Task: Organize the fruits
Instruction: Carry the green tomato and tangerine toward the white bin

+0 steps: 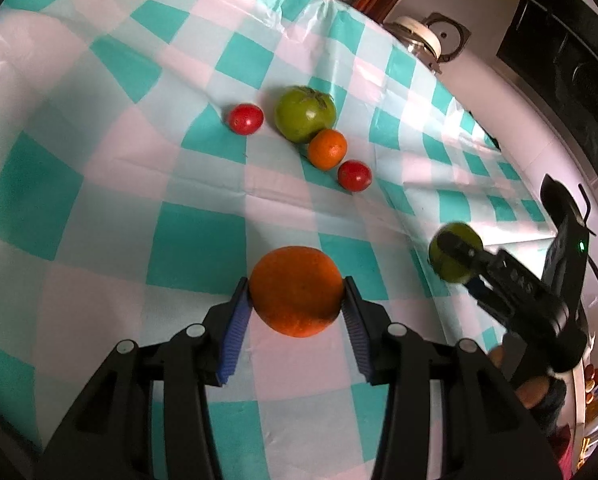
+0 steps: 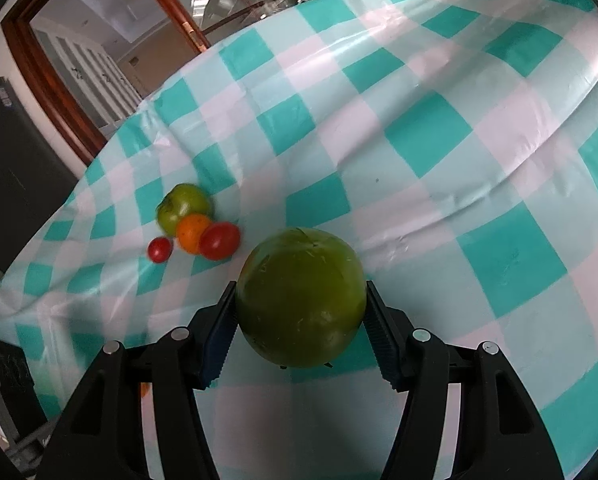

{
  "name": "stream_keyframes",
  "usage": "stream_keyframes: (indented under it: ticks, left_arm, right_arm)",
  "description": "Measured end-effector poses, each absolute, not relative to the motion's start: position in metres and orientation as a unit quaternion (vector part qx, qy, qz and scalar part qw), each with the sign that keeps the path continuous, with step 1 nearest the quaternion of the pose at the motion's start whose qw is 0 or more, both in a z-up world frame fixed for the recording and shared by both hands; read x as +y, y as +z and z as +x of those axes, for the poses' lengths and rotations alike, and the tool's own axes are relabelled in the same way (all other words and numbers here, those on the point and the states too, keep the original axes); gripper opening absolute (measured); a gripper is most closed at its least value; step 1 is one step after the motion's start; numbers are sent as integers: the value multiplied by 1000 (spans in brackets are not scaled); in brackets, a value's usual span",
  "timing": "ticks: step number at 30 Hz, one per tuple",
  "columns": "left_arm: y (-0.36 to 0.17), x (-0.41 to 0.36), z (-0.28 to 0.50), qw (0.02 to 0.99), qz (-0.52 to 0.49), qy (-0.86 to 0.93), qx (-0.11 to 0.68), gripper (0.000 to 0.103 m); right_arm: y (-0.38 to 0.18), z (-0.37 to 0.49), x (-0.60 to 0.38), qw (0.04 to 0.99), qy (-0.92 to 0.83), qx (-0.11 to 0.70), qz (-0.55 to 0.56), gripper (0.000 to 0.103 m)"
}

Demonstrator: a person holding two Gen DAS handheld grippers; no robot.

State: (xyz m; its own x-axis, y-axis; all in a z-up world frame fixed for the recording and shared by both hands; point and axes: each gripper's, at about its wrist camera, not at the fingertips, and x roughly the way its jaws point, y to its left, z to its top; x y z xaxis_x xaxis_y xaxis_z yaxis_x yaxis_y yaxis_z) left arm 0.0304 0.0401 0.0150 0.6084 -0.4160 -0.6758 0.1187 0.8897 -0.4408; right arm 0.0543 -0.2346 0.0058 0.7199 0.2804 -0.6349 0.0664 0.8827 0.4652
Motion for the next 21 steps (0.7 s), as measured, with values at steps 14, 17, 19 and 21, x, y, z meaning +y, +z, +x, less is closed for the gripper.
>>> stream_keyframes:
  ticks: [14, 17, 19, 21]
  left_arm:
    - [38, -36, -88, 891, -82, -227, 384, 45]
    - [47, -71, -117, 887, -39, -266, 375, 45]
    - [54, -101, -141, 882, 4, -303, 361, 46]
    - [58, -133, -167, 869, 43, -348, 350, 46]
  right_arm:
    - [35, -150, -259, 907, 72, 356, 213, 60]
    - [40, -197, -289, 913, 60, 345, 209, 60]
    - [41, -226, -314, 914, 52, 342, 212, 60]
    - [38, -262, -343, 916, 32, 339, 211, 60]
